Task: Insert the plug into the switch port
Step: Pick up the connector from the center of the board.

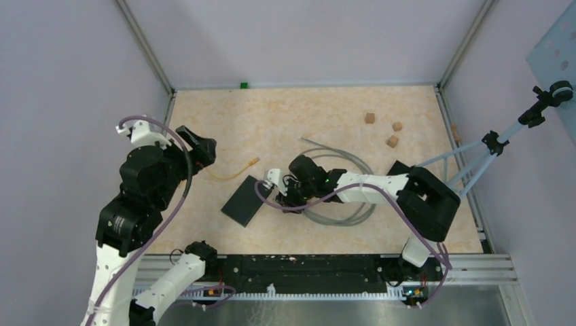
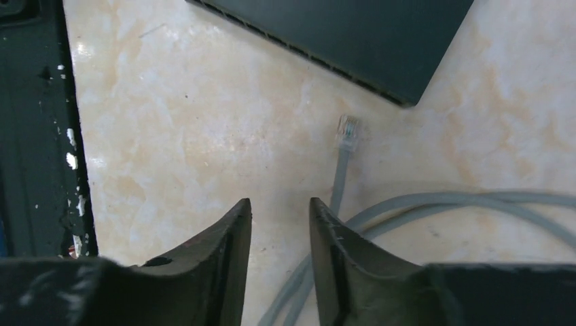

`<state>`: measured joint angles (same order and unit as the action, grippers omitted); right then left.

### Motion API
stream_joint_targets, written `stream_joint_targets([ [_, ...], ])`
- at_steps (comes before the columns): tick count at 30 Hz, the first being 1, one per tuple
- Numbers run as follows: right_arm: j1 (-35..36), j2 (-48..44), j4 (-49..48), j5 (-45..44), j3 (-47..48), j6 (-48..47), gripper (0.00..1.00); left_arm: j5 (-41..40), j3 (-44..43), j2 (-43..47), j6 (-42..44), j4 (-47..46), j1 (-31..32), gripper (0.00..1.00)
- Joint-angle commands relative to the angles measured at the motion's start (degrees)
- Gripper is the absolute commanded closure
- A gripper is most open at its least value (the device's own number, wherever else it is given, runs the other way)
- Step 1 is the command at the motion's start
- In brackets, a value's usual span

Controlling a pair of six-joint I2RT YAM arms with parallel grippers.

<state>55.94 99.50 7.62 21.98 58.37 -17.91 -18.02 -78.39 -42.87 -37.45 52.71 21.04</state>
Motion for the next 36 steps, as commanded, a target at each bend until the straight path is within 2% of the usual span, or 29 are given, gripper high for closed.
stream_joint_targets([
  [1,-0.48,-5.94,-2.12,-0.03,0.93,-1.45,0.50,3.44,2.02,0.57,4.39,-4.78,-0.21,0.01],
  [2,-0.55,-5.61,-2.02,-1.43,1.47,-1.47,0.43,3.78,2.16,0.06,5.10,-4.09,-0.22,0.01],
  [4,-0.70,-3.61,-0.94,-3.42,3.37,-1.97,0.38,3.83,2.33,-1.08,5.83,-2.19,-0.21,0.01],
  [10,-2.60,4.93,1.94,-0.75,9.63,-1.86,0.36,6.38,4.91,-2.23,8.15,0.14,-0.28,0.01],
  [19,-3.03,9.74,1.89,-1.45,7.81,-1.41,0.38,6.49,7.41,0.04,8.36,0.72,-0.28,0.01],
  [21,-2.98,9.08,0.66,-2.12,5.32,-0.12,0.42,6.26,7.99,0.26,8.38,0.66,-0.25,0.01],
  [25,-2.95,6.80,-1.18,-3.34,0.67,1.66,0.57,6.88,9.55,0.36,8.43,0.08,-0.25,0.01],
  [31,-2.86,-0.05,-3.85,-4.86,-4.78,2.88,0.93,8.34,11.31,1.04,9.15,-1.24,-0.20,0.01],
  [33,-2.77,-3.46,-4.37,-4.55,-6.06,2.93,0.98,8.90,12.17,1.75,9.68,-2.12,-0.24,0.01],
  [36,-2.68,-9.84,-6.53,-3.90,-8.47,2.60,1.00,9.75,14.18,3.70,10.72,-4.63,-0.21,0.01],
])
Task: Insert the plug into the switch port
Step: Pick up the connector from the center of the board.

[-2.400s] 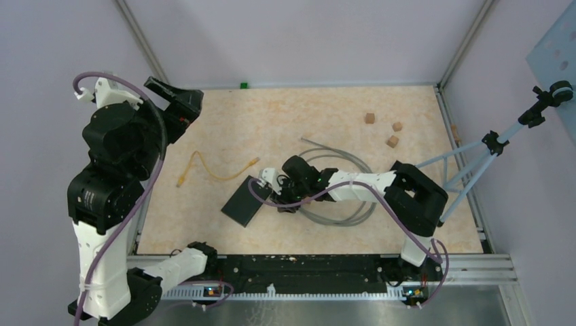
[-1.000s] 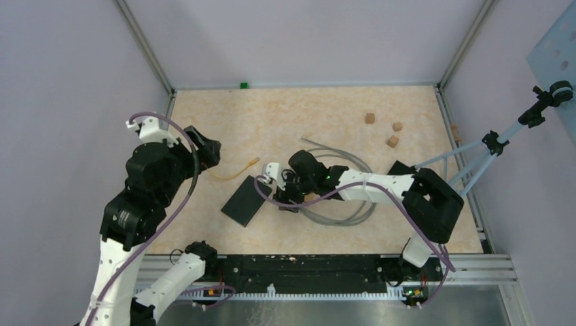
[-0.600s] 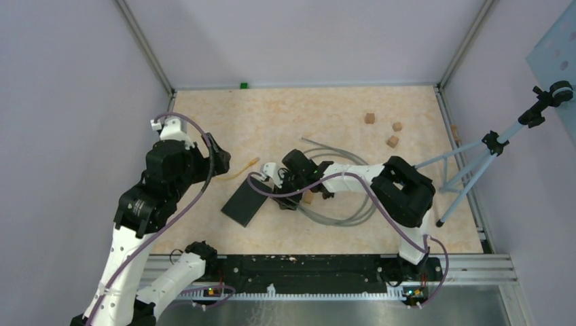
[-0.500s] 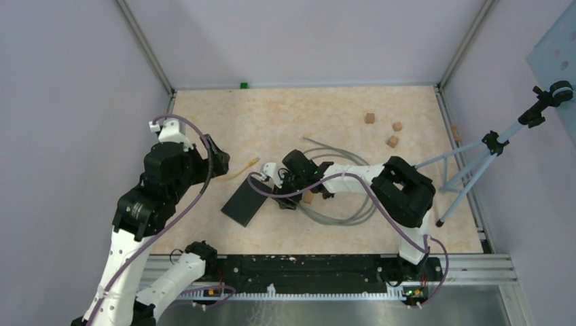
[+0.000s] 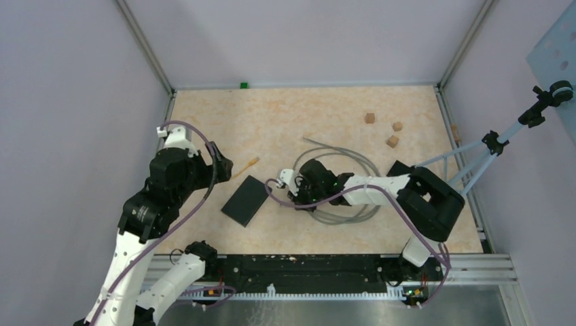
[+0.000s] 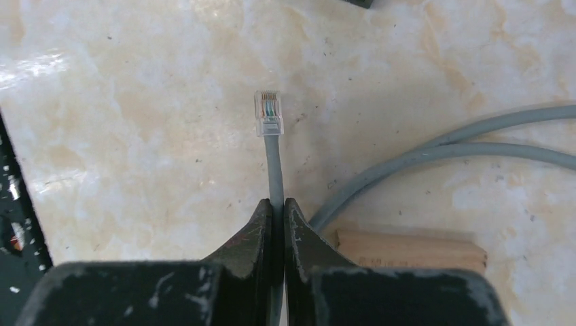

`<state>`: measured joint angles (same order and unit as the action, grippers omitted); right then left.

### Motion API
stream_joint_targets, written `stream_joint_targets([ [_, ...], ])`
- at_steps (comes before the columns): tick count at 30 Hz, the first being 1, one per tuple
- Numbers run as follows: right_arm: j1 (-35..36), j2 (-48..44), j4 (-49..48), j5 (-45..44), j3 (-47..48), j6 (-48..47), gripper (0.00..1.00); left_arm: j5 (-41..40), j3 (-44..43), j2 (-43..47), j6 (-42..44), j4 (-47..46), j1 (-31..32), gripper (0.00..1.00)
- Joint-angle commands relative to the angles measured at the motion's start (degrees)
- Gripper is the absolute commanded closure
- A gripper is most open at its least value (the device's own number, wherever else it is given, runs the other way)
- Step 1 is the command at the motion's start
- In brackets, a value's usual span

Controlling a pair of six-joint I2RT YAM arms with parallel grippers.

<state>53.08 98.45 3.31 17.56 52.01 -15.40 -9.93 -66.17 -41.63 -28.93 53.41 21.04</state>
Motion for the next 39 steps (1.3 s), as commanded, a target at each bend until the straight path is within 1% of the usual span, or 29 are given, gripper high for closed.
stream_joint_targets([
  [1,0.18,-10.77,-2.66,1.01,-2.75,-0.14,1.00,2.03,2.70,3.15,2.58,-6.20,-0.28,0.01],
  [5,0.18,-18.44,-2.10,3.32,-3.36,-1.64,1.00,7.48,6.00,6.14,5.24,-11.40,-0.21,0.01],
  [10,0.18,-28.41,-2.86,3.64,-4.68,-2.82,1.00,14.42,8.71,10.27,8.00,-18.14,-0.21,0.01],
  [14,0.19,-35.91,-2.88,3.96,-5.65,-4.33,1.00,22.77,10.90,14.95,10.50,-24.70,-0.27,0.01],
  [19,0.18,-46.32,-2.87,3.64,-7.33,-5.59,1.00,31.26,14.06,20.48,12.01,-32.50,-0.23,0.01],
  [20,0.16,-48.37,-2.58,3.64,-7.36,-5.84,1.00,34.55,14.54,20.68,11.97,-33.61,-0.27,0.01],
  [24,0.18,-54.86,0.31,3.66,-6.83,-7.02,1.00,49.93,17.35,19.67,9.38,-40.25,-0.18,0.01],
  [26,0.28,-57.70,1.58,3.45,-6.33,-7.50,1.00,55.75,19.49,18.43,5.96,-46.77,-0.27,0.01],
  [29,0.27,-60.08,3.26,3.17,-5.61,-7.97,1.00,59.28,21.60,16.25,3.14,-52.46,-0.26,0.01],
  [34,1.11,-61.32,3.50,2.67,-4.81,-7.92,1.00,61.39,23.75,12.83,0.19,-59.55,-0.17,0.01],
  [39,6.58,-61.29,2.59,-5.56,-5.30,-9.95,1.00,66.38,25.24,10.38,1.88,-61.78,0.15,0.01],
])
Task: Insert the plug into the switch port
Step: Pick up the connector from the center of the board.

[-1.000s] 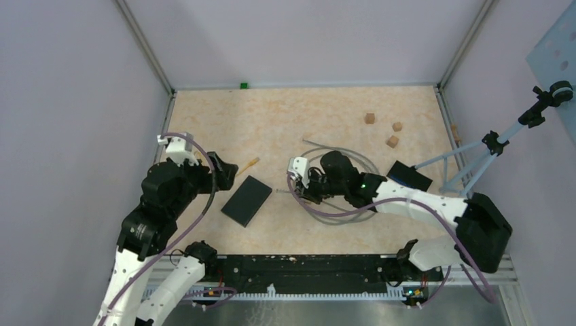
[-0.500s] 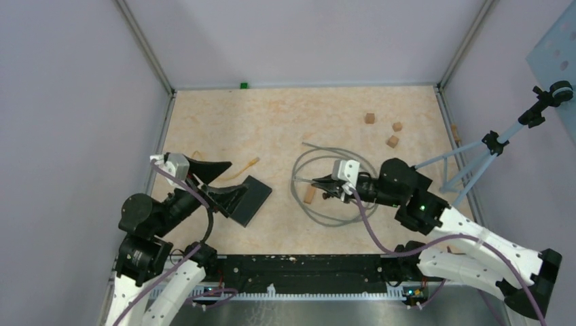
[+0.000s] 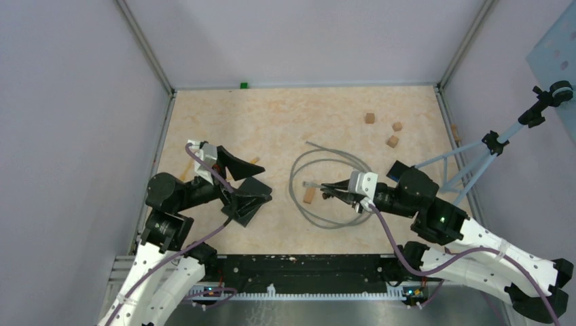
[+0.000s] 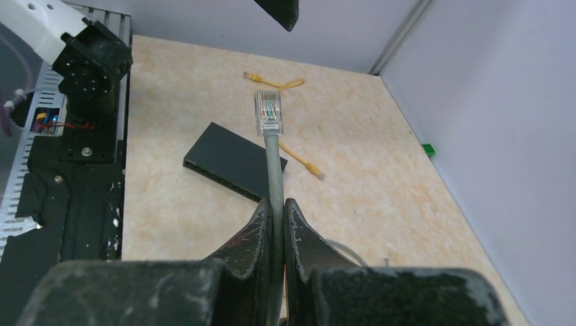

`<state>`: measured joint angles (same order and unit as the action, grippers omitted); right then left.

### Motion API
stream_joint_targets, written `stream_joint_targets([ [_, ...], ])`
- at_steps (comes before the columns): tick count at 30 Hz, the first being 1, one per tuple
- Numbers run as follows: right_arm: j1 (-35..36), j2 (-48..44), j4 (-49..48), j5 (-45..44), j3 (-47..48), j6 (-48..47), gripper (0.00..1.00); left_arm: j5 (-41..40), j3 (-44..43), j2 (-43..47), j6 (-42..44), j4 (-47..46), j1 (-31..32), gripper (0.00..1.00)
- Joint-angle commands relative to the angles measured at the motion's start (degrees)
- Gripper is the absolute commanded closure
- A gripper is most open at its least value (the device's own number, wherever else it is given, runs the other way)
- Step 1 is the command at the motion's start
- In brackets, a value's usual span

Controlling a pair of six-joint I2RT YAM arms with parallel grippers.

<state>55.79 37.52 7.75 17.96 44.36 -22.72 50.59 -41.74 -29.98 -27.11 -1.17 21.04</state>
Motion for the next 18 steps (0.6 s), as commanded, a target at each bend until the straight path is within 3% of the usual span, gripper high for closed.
stream_joint_targets([
  [1,5.11,-0.30,-1.87,-7.69,2.29,-3.20,1.00,5.77,1.34,-1.53,0.82,-7.41,0.52,0.01],
  [7,9.08,0.19,-2.47,-12.14,2.60,-2.54,1.00,0.67,3.71,-3.26,4.18,-7.72,6.16,0.01],
  [13,10.13,-0.68,-3.59,-14.86,1.09,-0.90,1.00,-15.99,6.60,-5.49,7.57,-8.50,24.71,0.01],
  [18,10.38,-1.24,-3.15,-15.22,0.73,0.19,1.00,-27.62,9.59,-6.15,9.98,-10.34,34.05,0.01],
])
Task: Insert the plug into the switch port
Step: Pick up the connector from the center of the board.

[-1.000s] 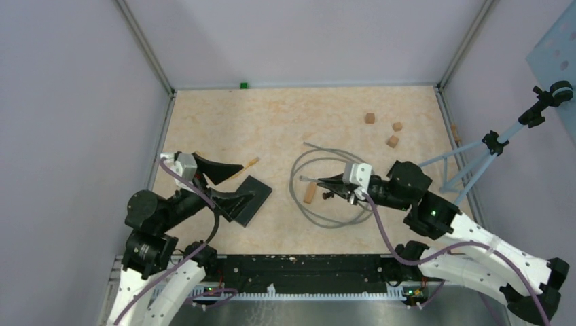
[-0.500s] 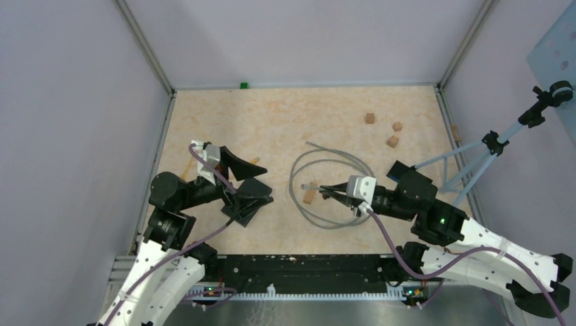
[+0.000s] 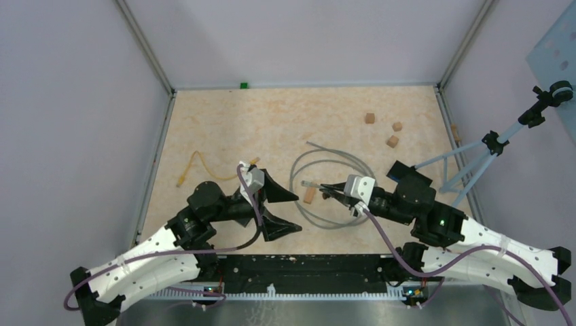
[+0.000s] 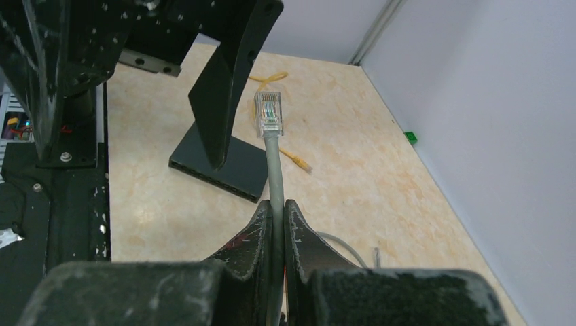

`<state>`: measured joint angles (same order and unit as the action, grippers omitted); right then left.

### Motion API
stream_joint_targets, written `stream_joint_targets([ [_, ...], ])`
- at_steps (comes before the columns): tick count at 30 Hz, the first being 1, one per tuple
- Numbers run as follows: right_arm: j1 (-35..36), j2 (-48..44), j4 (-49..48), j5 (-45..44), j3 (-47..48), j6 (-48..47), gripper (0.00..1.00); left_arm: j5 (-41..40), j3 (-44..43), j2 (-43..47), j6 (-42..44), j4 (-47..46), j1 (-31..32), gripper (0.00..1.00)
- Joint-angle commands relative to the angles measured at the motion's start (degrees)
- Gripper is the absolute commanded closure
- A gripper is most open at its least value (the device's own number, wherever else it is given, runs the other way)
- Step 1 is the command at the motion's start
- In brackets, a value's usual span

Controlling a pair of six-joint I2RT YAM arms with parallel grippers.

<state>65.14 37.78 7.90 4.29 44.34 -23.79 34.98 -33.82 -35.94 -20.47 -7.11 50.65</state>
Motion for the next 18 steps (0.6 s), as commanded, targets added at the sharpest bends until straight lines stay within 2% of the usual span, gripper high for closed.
stream_joint_targets([
  [1,1.16,-1.63,-3.29,-1.58,0.67,1.31,1.00,-14.24,2.30,-0.18,4.31,-4.64,5.81,0.01],
  [4,1.42,-1.69,-3.74,-1.91,0.21,1.38,1.00,-18.30,4.59,0.50,7.88,-8.20,8.03,0.01],
  [10,2.88,-0.88,-5.59,-2.39,-0.91,1.53,1.00,-22.87,10.15,3.54,15.57,-18.76,8.19,0.01],
  [14,5.06,0.34,-6.19,-3.76,-0.93,0.67,1.00,-18.38,9.44,2.46,21.84,-18.40,8.20,0.01],
  [18,7.51,2.09,-6.85,-4.80,-0.30,-0.84,1.00,-14.48,9.41,2.29,23.00,-18.97,8.23,0.01],
])
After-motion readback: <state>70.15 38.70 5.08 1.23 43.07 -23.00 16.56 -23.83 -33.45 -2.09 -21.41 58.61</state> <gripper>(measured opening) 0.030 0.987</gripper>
